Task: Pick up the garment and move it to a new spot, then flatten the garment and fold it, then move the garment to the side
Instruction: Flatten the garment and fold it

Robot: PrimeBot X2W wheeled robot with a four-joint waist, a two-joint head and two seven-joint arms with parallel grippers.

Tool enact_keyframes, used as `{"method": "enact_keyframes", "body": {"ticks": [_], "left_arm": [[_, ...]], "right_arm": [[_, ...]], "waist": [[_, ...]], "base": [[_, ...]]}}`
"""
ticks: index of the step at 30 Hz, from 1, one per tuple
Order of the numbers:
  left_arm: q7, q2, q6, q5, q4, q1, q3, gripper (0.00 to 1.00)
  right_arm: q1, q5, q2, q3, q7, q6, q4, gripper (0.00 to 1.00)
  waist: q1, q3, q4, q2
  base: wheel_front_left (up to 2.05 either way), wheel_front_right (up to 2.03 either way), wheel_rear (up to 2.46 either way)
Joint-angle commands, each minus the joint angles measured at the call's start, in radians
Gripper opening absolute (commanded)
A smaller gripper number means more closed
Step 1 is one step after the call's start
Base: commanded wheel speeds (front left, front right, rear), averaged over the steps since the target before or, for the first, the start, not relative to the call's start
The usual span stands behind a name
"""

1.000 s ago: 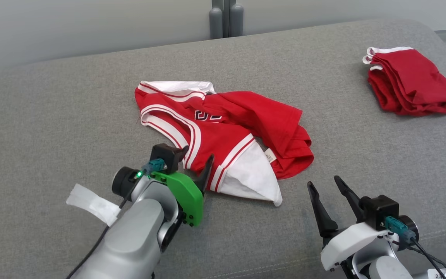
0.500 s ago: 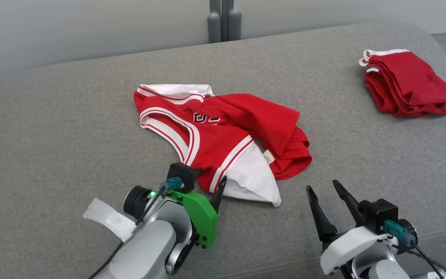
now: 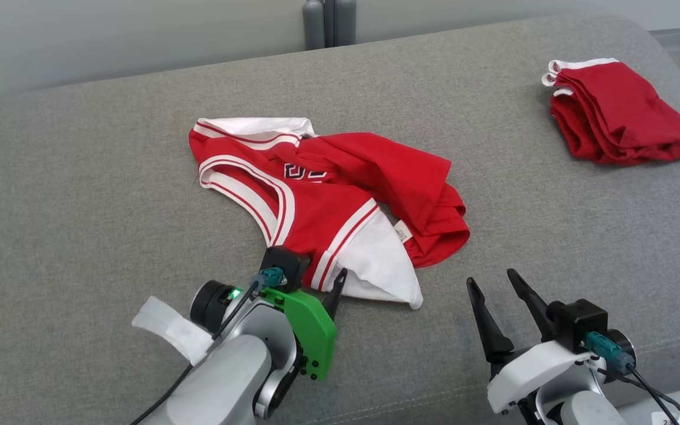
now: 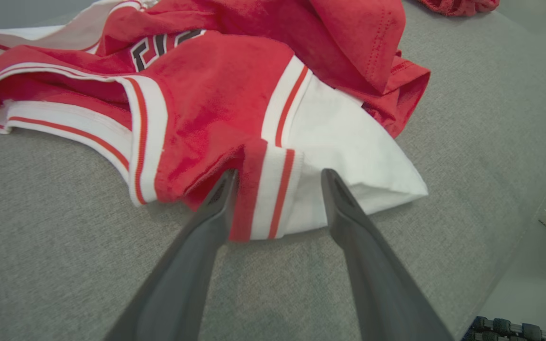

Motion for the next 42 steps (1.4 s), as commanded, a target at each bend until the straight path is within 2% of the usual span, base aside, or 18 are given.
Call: {"method": "enact_keyframes", "body": {"ticks": [1, 7, 13, 21, 28, 29, 30, 31, 37, 42], "left_arm": [[-0.004, 0.006, 0.003, 0.006, 0.003, -0.010, -0.001, 0.00], [-0.042, 0.017, 0.012, -0.016, 0.009, -0.007, 0.028, 0.00], [-0.080, 0.070, 0.047, -0.047, -0.023, 0.020, 0.096, 0.00], [-0.053, 0.218, 0.110, -0.088, -0.081, 0.054, 0.190, 0.00], [-0.003, 0.279, 0.117, -0.087, -0.013, 0.008, 0.204, 0.00], [-0.006, 0.285, 0.118, -0.075, 0.002, -0.002, 0.200, 0.15], [-0.009, 0.288, 0.118, -0.067, 0.017, -0.012, 0.196, 0.93], [-0.013, 0.288, 0.117, -0.063, 0.032, -0.018, 0.194, 1.00], [-0.086, 0.258, 0.128, -0.064, 0.097, -0.040, 0.213, 1.00], [-0.170, 0.223, 0.126, -0.085, 0.100, 0.016, 0.226, 1.00]], "right_arm": [[-0.014, 0.007, -0.002, 0.001, -0.009, -0.001, 0.007, 1.00], [-0.015, 0.010, -0.002, -0.003, -0.015, -0.001, 0.020, 1.00], [-0.006, 0.006, -0.002, -0.010, -0.014, -0.001, 0.024, 1.00], [0.005, -0.002, -0.002, -0.019, -0.004, -0.001, 0.014, 1.00], [-0.005, -0.009, -0.002, -0.011, 0.003, -0.001, 0.011, 1.00], [-0.005, -0.011, -0.002, -0.009, 0.004, -0.001, 0.010, 1.00], [-0.006, -0.012, -0.002, -0.009, 0.005, -0.001, 0.009, 1.00], [-0.007, -0.014, -0.002, -0.009, 0.005, -0.001, 0.009, 1.00], [-0.002, -0.028, -0.002, -0.014, 0.016, -0.001, 0.000, 1.00], [0.016, -0.039, -0.001, -0.020, 0.026, -0.001, -0.006, 1.00]], "waist": [[0.0000, 0.002, 0.000, -0.0001], [0.0000, -0.006, 0.011, -0.0001], [0.0000, -0.024, 0.030, -0.0001], [0.0000, -0.038, 0.064, -0.0001], [0.0000, -0.039, 0.062, -0.0001], [0.0000, -0.039, 0.060, -0.0001], [0.0000, -0.038, 0.059, -0.0001], [0.0000, -0.038, 0.057, -0.0001], [0.0000, -0.047, 0.051, -0.0001], [0.0000, -0.068, 0.062, -0.0001]], "base": [[0.00, 0.00, 0.00], [0.00, 0.00, 0.00], [0.00, 0.00, 0.00], [0.00, 0.00, 0.00], [0.00, 0.00, 0.00], [0.00, 0.00, 0.00], [0.00, 0.00, 0.00], [0.00, 0.00, 0.00], [0.00, 0.00, 0.00], [0.00, 0.00, 0.00]]}}
